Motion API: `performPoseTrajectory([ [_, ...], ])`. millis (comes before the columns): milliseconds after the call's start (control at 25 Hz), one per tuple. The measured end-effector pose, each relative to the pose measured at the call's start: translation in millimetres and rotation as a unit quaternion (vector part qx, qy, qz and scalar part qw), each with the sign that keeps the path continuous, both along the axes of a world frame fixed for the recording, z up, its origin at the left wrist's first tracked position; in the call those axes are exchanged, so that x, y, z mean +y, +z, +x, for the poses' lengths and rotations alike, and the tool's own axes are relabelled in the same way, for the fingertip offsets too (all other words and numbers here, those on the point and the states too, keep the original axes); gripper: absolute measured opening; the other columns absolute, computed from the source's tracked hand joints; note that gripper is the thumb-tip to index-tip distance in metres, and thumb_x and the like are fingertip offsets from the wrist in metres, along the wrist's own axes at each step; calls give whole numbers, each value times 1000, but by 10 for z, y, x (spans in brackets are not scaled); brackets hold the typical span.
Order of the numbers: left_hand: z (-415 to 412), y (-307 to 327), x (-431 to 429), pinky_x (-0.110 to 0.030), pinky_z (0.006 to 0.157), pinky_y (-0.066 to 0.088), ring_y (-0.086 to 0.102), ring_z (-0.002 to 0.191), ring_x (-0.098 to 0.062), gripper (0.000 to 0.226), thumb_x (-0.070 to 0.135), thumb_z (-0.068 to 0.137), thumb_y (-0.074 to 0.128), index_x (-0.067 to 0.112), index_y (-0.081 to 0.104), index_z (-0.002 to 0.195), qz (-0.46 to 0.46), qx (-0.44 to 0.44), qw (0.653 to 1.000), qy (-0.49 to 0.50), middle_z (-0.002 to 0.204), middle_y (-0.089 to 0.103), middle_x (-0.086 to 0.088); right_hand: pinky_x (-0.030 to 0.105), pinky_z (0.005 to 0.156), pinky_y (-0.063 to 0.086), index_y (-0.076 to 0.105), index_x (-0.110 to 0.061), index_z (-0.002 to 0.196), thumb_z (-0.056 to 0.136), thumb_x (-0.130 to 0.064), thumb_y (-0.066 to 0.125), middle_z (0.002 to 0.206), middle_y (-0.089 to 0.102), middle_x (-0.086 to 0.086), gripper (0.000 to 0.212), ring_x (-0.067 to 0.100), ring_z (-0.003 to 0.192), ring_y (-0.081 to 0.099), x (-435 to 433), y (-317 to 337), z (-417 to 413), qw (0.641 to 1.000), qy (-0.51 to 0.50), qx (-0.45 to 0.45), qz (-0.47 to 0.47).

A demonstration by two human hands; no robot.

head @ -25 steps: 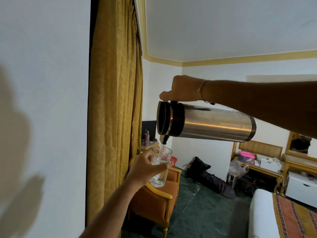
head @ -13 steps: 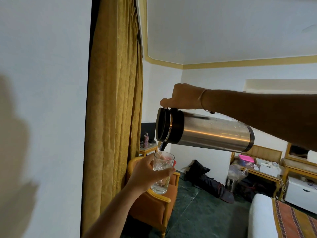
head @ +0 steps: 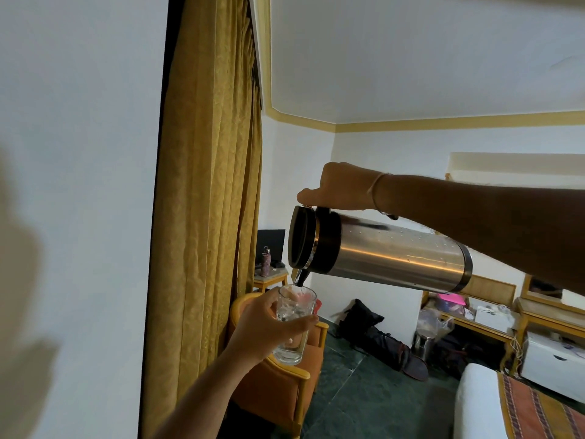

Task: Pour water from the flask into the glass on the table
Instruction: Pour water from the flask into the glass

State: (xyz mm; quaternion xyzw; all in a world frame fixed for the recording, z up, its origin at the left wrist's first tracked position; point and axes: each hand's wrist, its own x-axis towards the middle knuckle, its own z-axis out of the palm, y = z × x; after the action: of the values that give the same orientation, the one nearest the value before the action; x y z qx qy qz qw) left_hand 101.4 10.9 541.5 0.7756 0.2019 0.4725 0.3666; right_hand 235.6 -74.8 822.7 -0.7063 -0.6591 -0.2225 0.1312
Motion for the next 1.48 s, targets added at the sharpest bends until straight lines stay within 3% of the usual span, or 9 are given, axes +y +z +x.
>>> performPoseTrajectory([
  [240, 18, 17, 30, -47, 83, 70, 82, 93, -23, 64, 74, 68, 85, 32, 73, 114, 11, -9, 1000, -1, 102, 85, 2, 28, 49, 29, 35, -18, 53, 84, -62, 55, 24, 27, -12, 58, 11, 40, 29, 13, -67, 19, 1000, 4, 4, -6],
  [360, 39, 1, 39, -37, 82, 70, 82, 93, -14, 56, 67, 70, 90, 35, 73, 113, -4, -9, 1000, -10, 103, 85, 10, 27, 50, 30, 36, -18, 53, 86, -61, 56, 24, 29, -11, 57, 11, 40, 31, 35, -108, 1, 1000, 7, -7, -11],
  [520, 44, 17, 10, -12, 77, 62, 78, 97, 2, 52, 62, 71, 92, 35, 74, 112, -10, -13, 1000, -18, 106, 81, 26, 28, 51, 32, 40, -18, 54, 88, -60, 57, 39, 35, -10, 56, 12, 42, 35, 43, -120, -23, 999, 18, -27, -10],
  [840, 50, 62, 7, -10, 74, 61, 78, 94, 3, 55, 68, 65, 88, 34, 74, 105, -21, -27, 999, -37, 105, 80, 29, 26, 50, 30, 40, -18, 54, 88, -58, 57, 44, 35, -8, 55, 12, 43, 34, 35, -75, -43, 999, 6, -38, -8],
  [1040, 59, 43, 70, -27, 78, 69, 81, 94, -4, 56, 69, 65, 88, 39, 72, 110, -14, -22, 999, -31, 106, 81, 25, 25, 49, 29, 38, -19, 53, 87, -57, 58, 31, 27, -11, 55, 11, 41, 31, 50, -42, -45, 1000, 7, -26, 1],
  [1160, 81, 15, 108, -39, 83, 70, 81, 92, -21, 54, 72, 67, 86, 42, 72, 109, 5, -16, 1000, -17, 104, 83, 15, 25, 48, 28, 36, -20, 53, 87, -58, 59, 30, 27, -11, 56, 11, 41, 31, 76, -63, -9, 1000, 4, -22, 3],
  [1240, 80, 24, 107, -30, 81, 68, 79, 95, -18, 53, 74, 66, 86, 45, 70, 108, 12, -16, 1000, -17, 105, 83, 21, 27, 48, 27, 35, -19, 53, 86, -59, 57, 29, 27, -11, 57, 12, 41, 30, 86, -75, 26, 1000, -2, -19, 2],
  [1360, 69, 32, 83, -6, 80, 57, 74, 102, 6, 48, 68, 71, 91, 46, 69, 107, 17, -13, 999, -23, 110, 76, 37, 29, 49, 28, 34, -19, 54, 81, -65, 52, 26, 29, -11, 57, 13, 41, 30, 85, -90, 112, 1000, -8, 1, 0],
  [1480, 71, 52, 78, -10, 79, 60, 74, 103, 6, 59, 74, 67, 86, 41, 72, 113, 14, -13, 1000, -16, 105, 82, 24, 30, 51, 33, 38, -19, 56, 81, -72, 47, 38, 33, -12, 59, 11, 39, 31, 91, -106, 223, 999, -13, 42, 3],
])
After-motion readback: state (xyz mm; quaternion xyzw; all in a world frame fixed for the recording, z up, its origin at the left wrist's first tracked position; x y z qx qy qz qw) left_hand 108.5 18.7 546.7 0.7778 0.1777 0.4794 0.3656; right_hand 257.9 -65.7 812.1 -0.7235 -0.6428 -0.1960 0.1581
